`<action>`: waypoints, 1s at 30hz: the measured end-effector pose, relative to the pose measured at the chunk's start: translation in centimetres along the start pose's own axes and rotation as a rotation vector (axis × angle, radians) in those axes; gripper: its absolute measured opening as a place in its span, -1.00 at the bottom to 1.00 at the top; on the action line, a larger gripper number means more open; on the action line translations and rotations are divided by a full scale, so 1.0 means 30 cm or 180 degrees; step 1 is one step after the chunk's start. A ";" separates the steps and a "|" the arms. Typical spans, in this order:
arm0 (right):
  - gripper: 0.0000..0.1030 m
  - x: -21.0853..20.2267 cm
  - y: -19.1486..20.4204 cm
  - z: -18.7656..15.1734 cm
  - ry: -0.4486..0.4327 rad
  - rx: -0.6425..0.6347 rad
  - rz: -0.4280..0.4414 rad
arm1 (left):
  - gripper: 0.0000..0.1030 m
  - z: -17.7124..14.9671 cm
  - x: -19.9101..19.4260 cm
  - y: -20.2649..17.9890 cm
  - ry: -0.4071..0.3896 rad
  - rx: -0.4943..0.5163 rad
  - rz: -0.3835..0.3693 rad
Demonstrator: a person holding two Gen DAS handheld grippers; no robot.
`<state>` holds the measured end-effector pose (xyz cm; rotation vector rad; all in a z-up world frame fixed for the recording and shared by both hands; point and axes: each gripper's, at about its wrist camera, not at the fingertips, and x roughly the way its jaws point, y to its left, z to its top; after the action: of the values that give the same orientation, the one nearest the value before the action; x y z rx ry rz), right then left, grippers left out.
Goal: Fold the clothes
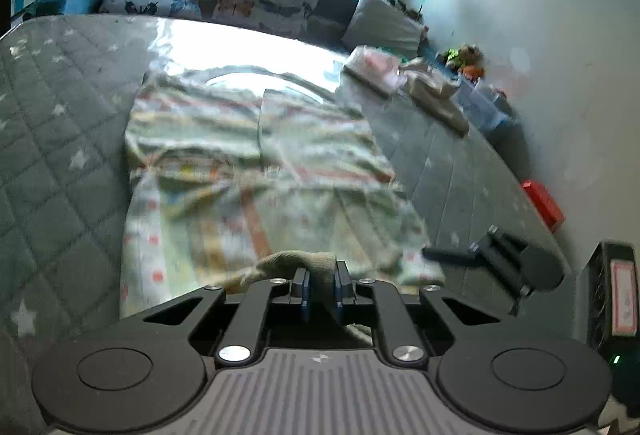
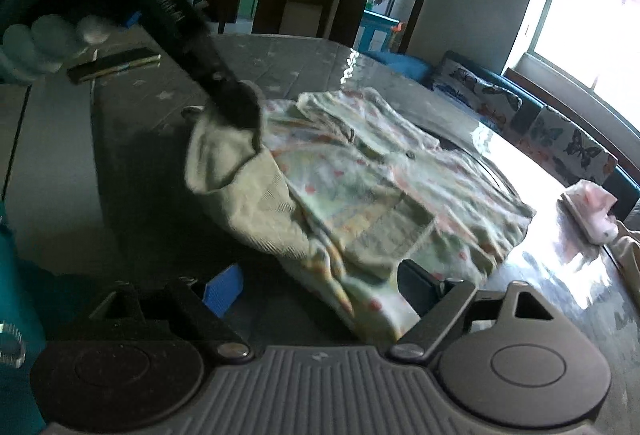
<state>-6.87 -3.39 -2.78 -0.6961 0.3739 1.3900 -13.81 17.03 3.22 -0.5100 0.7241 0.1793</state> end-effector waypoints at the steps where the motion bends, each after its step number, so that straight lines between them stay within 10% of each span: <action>1: 0.57 0.009 -0.002 0.012 -0.0035 0.0010 0.0019 | -0.75 0.018 0.007 0.004 -0.0018 0.0000 -0.0008; 5: 0.15 0.049 -0.014 0.060 -0.0105 0.0085 0.0125 | -0.75 0.052 0.039 0.025 -0.0018 -0.0017 -0.0038; 7: -0.39 0.077 -0.039 0.086 -0.0043 0.0257 0.0231 | -0.71 0.051 0.036 0.041 -0.0022 -0.0003 -0.0051; 12: -0.58 0.097 -0.133 0.126 0.0021 0.0732 0.0405 | 0.06 0.004 -0.027 0.083 -0.0210 0.0179 0.0099; 20: -0.64 0.107 -0.221 0.160 0.0000 0.1201 0.0519 | 0.36 -0.101 -0.073 0.085 -0.0414 0.0844 0.0348; 28: -0.68 0.094 -0.218 0.163 -0.0046 0.1239 0.0485 | 0.32 -0.139 0.022 0.043 -0.0425 0.1765 0.0672; 30: -0.69 0.090 -0.218 0.159 -0.0072 0.1266 0.0469 | -0.07 -0.150 0.048 0.044 -0.0394 0.1979 0.0713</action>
<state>-0.78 1.56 0.60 -0.3306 0.6727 1.4053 -15.81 15.88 -1.11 0.1748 0.6725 0.1816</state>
